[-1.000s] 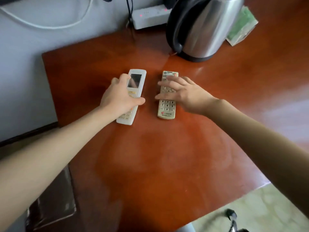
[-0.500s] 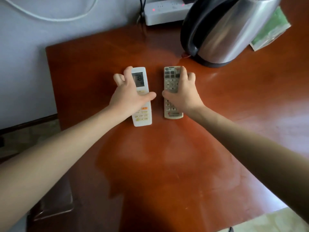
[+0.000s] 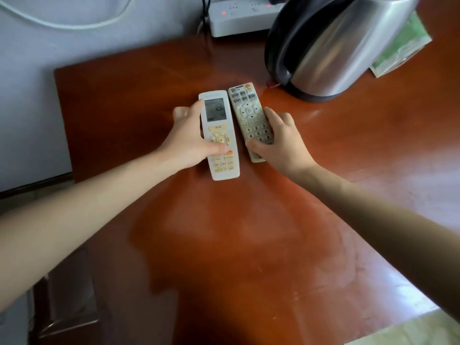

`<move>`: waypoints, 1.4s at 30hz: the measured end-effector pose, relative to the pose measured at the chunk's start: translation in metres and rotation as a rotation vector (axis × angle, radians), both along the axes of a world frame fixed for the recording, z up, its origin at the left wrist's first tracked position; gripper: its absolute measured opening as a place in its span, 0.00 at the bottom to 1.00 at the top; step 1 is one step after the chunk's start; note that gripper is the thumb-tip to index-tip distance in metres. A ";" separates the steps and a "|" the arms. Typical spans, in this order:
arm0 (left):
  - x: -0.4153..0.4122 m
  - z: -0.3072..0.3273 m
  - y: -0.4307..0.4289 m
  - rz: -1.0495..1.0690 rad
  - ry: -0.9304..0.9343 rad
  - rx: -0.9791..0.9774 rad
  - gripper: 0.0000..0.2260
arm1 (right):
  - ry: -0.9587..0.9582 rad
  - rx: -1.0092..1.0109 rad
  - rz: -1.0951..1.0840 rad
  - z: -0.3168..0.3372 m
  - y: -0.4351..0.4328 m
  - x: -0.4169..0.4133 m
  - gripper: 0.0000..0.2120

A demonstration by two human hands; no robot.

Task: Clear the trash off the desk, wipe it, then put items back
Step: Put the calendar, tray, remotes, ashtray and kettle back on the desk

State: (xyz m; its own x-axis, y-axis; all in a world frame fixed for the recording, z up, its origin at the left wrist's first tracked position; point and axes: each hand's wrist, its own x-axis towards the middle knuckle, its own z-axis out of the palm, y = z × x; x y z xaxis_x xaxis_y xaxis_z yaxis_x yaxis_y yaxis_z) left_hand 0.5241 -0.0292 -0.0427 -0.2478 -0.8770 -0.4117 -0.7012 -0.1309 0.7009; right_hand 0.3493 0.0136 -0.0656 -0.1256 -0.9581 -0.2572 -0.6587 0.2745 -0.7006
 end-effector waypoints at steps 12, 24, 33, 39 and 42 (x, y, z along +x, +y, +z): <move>-0.010 -0.005 -0.002 0.052 -0.037 -0.051 0.36 | -0.043 0.023 -0.040 0.005 -0.002 0.000 0.32; 0.027 0.008 0.020 -0.532 -0.450 -0.528 0.23 | 0.504 -0.473 0.593 0.010 0.007 -0.015 0.16; 0.082 -0.003 0.073 -0.748 -0.514 -0.672 0.25 | 0.730 -0.479 0.562 0.008 0.083 0.046 0.18; 0.160 0.013 0.132 -0.913 -0.352 -0.786 0.22 | 0.740 -0.547 0.545 0.021 0.171 0.117 0.18; 0.206 0.018 0.171 -0.992 -0.309 -0.760 0.24 | 0.750 -0.544 0.506 0.024 0.220 0.159 0.17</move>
